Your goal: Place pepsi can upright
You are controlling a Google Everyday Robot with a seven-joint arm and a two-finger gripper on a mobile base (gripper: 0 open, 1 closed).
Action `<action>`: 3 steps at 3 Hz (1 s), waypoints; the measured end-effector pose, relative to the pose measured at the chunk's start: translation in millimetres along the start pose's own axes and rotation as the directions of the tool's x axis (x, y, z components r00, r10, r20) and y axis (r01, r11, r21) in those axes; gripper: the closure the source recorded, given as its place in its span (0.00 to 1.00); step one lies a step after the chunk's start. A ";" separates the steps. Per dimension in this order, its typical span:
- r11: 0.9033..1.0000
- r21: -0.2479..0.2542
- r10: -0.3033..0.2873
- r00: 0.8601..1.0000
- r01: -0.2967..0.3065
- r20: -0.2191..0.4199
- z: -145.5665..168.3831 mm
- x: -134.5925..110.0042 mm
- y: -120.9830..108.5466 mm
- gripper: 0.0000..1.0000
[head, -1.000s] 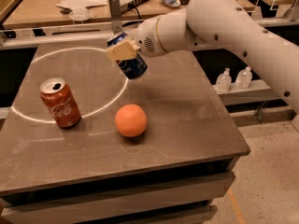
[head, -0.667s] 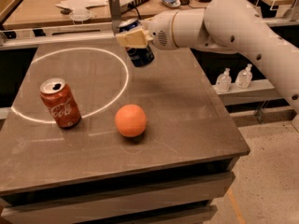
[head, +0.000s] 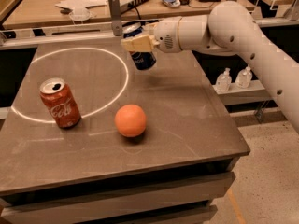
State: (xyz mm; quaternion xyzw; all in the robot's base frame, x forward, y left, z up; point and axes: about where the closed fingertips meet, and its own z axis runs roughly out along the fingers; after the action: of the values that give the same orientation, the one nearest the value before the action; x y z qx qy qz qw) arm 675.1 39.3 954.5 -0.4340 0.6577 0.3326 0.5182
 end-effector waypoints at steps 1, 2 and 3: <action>0.998 -0.058 0.015 0.996 -0.010 0.083 6.9 23.8 -1.4 0.96; 0.997 -0.080 0.023 0.991 -0.012 0.129 9.2 34.0 -2.0 0.74; 0.995 -0.101 0.022 0.991 -0.009 0.131 8.0 43.0 -2.1 0.50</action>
Offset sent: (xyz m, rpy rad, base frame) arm 0.0048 -0.0079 -0.0483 0.1925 -0.0319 0.0904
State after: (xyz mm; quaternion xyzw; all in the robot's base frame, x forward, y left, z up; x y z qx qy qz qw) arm 676.5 35.8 910.9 -0.4314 0.6077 0.3970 0.5357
